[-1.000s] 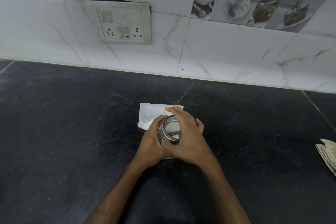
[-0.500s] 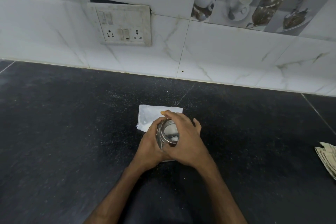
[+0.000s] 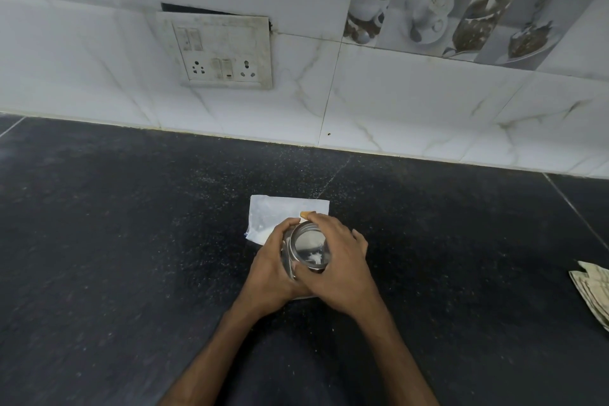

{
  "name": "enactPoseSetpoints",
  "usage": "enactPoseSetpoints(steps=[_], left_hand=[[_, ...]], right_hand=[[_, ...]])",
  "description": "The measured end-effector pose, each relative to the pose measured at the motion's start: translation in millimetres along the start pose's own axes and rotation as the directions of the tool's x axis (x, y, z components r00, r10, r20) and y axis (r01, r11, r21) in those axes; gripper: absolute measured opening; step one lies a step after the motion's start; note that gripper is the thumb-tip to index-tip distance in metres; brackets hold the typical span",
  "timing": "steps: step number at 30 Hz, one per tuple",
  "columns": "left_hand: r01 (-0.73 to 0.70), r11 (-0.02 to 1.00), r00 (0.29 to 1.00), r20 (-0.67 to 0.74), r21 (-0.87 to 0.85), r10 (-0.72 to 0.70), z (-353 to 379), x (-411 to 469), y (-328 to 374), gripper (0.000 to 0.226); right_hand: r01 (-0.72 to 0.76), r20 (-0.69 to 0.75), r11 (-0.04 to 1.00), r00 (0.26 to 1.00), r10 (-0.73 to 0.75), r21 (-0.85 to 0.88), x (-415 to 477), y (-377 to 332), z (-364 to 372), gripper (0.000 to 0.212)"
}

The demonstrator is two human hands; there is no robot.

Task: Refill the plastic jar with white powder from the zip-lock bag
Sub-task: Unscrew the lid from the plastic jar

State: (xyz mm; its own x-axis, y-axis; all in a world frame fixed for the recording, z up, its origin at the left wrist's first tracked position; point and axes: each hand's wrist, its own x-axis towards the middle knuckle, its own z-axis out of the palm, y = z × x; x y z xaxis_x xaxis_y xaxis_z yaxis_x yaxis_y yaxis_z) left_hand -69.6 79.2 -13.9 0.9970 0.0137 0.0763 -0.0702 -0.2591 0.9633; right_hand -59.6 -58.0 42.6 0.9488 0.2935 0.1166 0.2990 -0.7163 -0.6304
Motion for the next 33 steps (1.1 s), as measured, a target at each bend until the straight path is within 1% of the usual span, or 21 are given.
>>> enactPoseSetpoints(steps=[2,3,4,6,8,10,12,14,16,18,20,22,24,26,28,30,31,33], left_hand=[[0.009,1.000,1.000,0.002,-0.005,-0.009,0.2,0.4,-0.9,0.102],[0.015,1.000,1.000,0.004,-0.013,-0.015,0.1,0.5,-0.8,0.101],[0.018,1.000,1.000,0.006,-0.014,-0.018,0.0,0.6,-1.3,0.101],[0.007,1.000,1.000,0.002,-0.005,-0.007,0.3,-0.2,-0.2,0.101],[0.000,1.000,1.000,-0.002,0.001,0.000,0.0,-0.2,0.0,0.101],[0.007,1.000,1.000,0.001,-0.002,-0.007,-0.3,0.2,-1.3,0.102],[0.012,1.000,1.000,0.006,-0.007,-0.012,-0.3,0.4,-2.7,0.102],[0.009,1.000,1.000,0.001,-0.004,-0.009,-0.1,0.0,-1.5,0.102],[0.007,1.000,1.000,0.000,-0.006,-0.007,0.3,-0.2,-0.8,0.103],[0.015,1.000,1.000,0.005,-0.010,-0.015,0.1,-0.3,-2.4,0.105],[0.018,1.000,1.000,0.008,-0.012,-0.018,-0.1,-0.6,-3.4,0.105],[0.011,1.000,1.000,0.007,-0.001,-0.011,0.2,-0.8,-1.5,0.105],[0.005,1.000,1.000,0.000,0.004,-0.005,0.5,-0.5,-0.2,0.105],[0.009,1.000,1.000,0.000,-0.004,-0.009,0.3,-0.3,-1.4,0.106],[0.013,1.000,1.000,0.007,-0.006,-0.013,0.2,-0.4,-1.8,0.105],[0.004,1.000,1.000,0.006,0.000,-0.004,0.2,-0.7,-0.5,0.104],[0.002,1.000,1.000,0.005,-0.003,-0.002,0.4,-0.8,0.0,0.104],[0.006,1.000,1.000,0.002,-0.009,-0.006,0.5,-0.2,-1.6,0.105]], right_hand=[[0.025,0.051,1.000,0.998,-0.025,-0.011,2.0,-0.3,-4.6,0.083],[0.032,0.050,0.999,0.998,-0.031,-0.014,2.0,-1.3,-5.3,0.086],[0.028,0.032,1.000,0.999,-0.028,-0.012,1.2,-1.9,-4.4,0.086],[0.018,-0.003,1.000,1.000,-0.018,-0.001,-1.2,-2.0,-2.2,0.079],[0.018,0.038,1.000,0.999,-0.018,-0.002,-1.5,-0.7,-3.3,0.078],[0.028,0.060,0.999,0.998,-0.026,-0.023,0.1,-1.0,-5.7,0.084],[0.010,-0.002,1.000,1.000,-0.010,-0.024,-0.6,-2.3,-3.5,0.087],[-0.010,-0.037,1.000,0.999,0.010,-0.006,-2.4,-2.1,1.8,0.081],[0.004,-0.013,1.000,1.000,-0.004,0.008,-2.7,0.3,2.2,0.079],[0.027,0.004,0.999,1.000,-0.027,-0.020,-1.8,0.0,-1.0,0.085],[0.002,-0.040,1.000,0.999,-0.003,-0.023,-2.2,-0.3,-0.8,0.089],[-0.021,-0.053,1.000,0.998,0.021,0.005,-3.0,-0.8,0.7,0.082],[-0.007,0.004,1.000,1.000,0.007,0.017,-2.1,0.6,-1.6,0.078],[0.018,0.029,1.000,0.999,-0.017,-0.018,-0.3,-0.6,-5.4,0.083],[-0.001,-0.025,0.999,1.000,0.000,-0.050,-0.5,-1.3,-4.1,0.088],[-0.013,-0.051,0.999,0.999,0.011,-0.032,-2.6,-2.4,-1.7,0.082],[-0.003,-0.027,1.000,1.000,0.003,-0.009,-3.1,-2.1,-2.2,0.077],[0.026,0.050,1.000,0.998,-0.026,-0.010,-2.0,-3.5,-6.6,0.079]])
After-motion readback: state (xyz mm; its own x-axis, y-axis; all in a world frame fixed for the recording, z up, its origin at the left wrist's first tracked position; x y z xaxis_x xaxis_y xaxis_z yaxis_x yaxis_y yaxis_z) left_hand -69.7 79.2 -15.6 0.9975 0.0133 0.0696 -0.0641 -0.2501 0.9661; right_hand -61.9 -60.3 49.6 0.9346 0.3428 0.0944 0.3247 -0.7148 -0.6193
